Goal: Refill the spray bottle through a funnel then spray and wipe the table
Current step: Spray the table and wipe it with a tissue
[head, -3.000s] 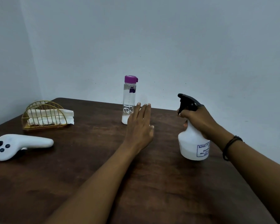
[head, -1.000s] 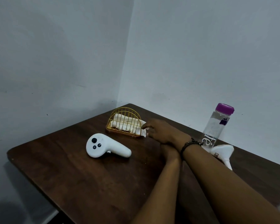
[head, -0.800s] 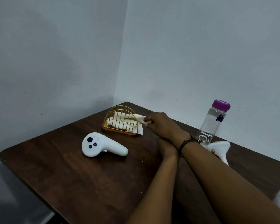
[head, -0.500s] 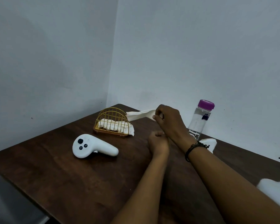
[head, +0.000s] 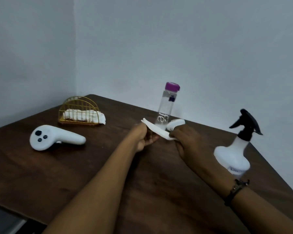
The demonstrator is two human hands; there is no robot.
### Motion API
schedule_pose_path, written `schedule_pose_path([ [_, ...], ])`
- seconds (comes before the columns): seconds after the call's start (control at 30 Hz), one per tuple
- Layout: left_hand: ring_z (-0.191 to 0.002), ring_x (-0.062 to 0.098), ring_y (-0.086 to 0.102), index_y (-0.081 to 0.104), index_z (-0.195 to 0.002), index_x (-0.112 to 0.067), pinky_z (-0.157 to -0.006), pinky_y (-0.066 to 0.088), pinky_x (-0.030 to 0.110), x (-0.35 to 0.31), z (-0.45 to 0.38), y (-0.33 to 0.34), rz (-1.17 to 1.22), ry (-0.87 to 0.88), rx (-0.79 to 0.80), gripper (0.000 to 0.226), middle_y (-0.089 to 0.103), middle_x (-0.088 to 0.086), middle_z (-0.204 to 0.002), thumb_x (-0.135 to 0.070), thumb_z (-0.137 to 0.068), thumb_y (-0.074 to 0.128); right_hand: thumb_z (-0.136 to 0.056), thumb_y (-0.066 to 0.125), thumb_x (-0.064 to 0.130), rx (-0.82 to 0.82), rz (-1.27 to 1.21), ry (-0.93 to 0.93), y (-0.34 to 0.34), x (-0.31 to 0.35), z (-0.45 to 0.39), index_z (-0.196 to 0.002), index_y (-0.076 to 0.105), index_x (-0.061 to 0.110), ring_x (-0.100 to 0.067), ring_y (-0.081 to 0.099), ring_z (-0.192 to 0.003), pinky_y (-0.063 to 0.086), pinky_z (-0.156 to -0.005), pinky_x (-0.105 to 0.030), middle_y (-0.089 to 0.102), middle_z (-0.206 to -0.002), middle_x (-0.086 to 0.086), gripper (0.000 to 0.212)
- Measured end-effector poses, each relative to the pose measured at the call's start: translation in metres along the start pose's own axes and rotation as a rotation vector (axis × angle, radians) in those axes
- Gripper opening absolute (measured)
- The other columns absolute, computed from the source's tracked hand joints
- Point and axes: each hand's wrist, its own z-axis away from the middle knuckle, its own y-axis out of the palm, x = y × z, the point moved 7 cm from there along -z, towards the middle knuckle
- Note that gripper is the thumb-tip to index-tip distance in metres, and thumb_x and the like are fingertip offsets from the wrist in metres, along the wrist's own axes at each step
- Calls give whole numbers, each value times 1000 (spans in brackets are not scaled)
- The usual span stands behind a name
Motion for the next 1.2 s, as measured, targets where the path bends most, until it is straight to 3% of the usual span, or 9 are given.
schedule_pose_path([
  [0.17, -80, 22, 60, 63, -99, -5, -65, 50, 32, 20, -3, 13, -396, -12, 82, 43, 63, 11, -91, -44, -99, 45, -83, 51, 15, 367, 31, -40, 19, -8, 63, -100, 68, 15, -23, 56, -86, 53, -66, -44, 65, -100, -3, 24],
  [0.33, -75, 15, 61, 72, -95, -3, -65, 49, 27, 13, 1, 24, -928, 292, 110, 14, 70, 8, -91, -9, -82, 73, -90, 44, 57, 448, -181, 107, 17, -11, 79, -131, 58, 28, -8, 50, -122, 43, -102, -30, 57, -135, 12, 52],
  [0.43, -84, 15, 65, 75, -90, -10, -73, 49, 23, 8, 6, 34, -1122, 439, 128, 12, 71, 3, -91, -9, -78, 75, -97, 36, 51, 479, -253, 130, 25, -2, 71, -145, 48, 22, -5, 36, -141, 30, -117, -27, 41, -155, 7, 57],
  [0.6, -89, 15, 63, 74, -86, -15, -76, 45, 23, 1, 4, 35, -1236, 635, 65, 8, 67, -1, -91, -14, -79, 75, -106, 36, 32, 650, -211, 197, 39, -2, 74, -150, 39, 18, -15, 30, -147, 23, -119, -28, 30, -161, 2, 46],
  [0.73, -86, 15, 62, 74, -84, -16, -75, 45, 26, 1, 2, 35, -1247, 677, 48, 4, 65, -4, -87, -19, -83, 72, -104, 35, 27, 703, -27, 354, 28, -29, 81, -142, 45, 14, -30, 45, -135, 38, -109, -44, 38, -156, -4, 41],
  [0.83, -83, 15, 62, 75, -83, -16, -73, 44, 26, 0, 5, 37, -1223, 714, 51, 6, 65, -6, -81, -19, -84, 69, -102, 40, 21, 824, 72, 458, 18, -38, 91, -145, 41, 15, -29, 51, -125, 44, -102, -39, 42, -151, -9, 43],
  [0.97, -81, 15, 62, 76, -83, -13, -70, 42, 25, -2, 7, 39, -1196, 774, 46, 8, 70, -1, -85, -16, -83, 68, -89, 66, 17, 977, 235, 343, 14, -15, 105, -138, 44, 16, -29, 53, -123, 45, -98, -39, 46, -142, -7, 54],
  [1.07, -77, 12, 57, 76, -86, -12, -67, 36, 23, -3, 9, 40, -1208, 798, 25, 9, 69, -1, -84, -17, -84, 68, -84, 68, 15, 860, 179, 186, 19, 16, 97, -119, 55, 16, -31, 60, -109, 48, -81, -39, 53, -126, -3, 37],
  [1.2, -74, 13, 55, 76, -85, -12, -66, 35, 24, -4, 10, 41, -1202, 837, 1, 9, 69, 0, -82, -16, -84, 68, -95, 55, 18, 632, 1, -40, 30, 41, 80, -122, 54, 20, -28, 63, -101, 49, -71, -37, 50, -133, 6, 27],
])
